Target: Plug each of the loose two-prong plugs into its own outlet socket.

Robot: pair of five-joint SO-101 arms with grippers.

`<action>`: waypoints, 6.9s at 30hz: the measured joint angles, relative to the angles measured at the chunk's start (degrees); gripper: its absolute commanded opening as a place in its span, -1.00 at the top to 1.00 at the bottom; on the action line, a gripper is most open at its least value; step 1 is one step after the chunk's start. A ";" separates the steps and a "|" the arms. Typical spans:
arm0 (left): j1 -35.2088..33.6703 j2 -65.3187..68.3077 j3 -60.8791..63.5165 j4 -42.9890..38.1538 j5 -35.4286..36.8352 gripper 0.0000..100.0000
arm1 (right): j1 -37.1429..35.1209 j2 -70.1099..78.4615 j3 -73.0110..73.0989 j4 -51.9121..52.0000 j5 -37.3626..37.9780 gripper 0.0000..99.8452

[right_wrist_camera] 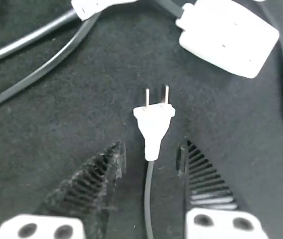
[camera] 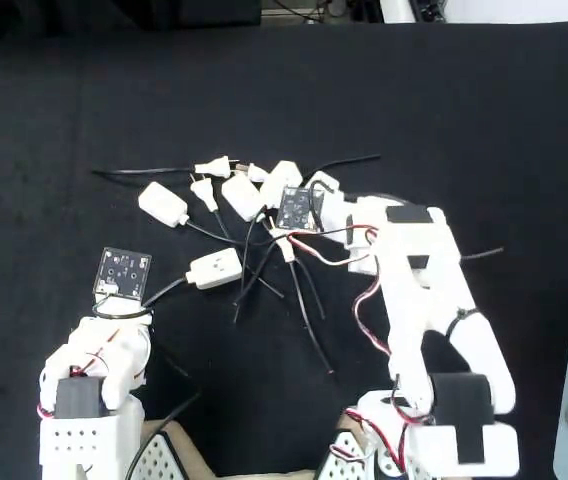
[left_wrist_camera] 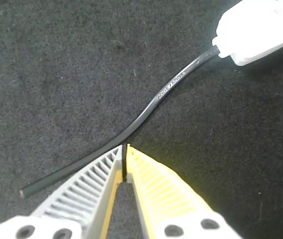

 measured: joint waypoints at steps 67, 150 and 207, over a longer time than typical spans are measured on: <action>0.00 0.00 0.00 0.00 0.00 0.94 | 2.20 42.73 -44.48 22.77 -124.40 0.96; 0.00 0.00 0.00 0.00 0.00 0.94 | 0.44 21.45 -21.10 34.90 -66.99 0.98; 0.18 -0.09 -11.16 -27.87 6.24 0.93 | -35.52 -66.11 25.76 0.44 -67.96 0.98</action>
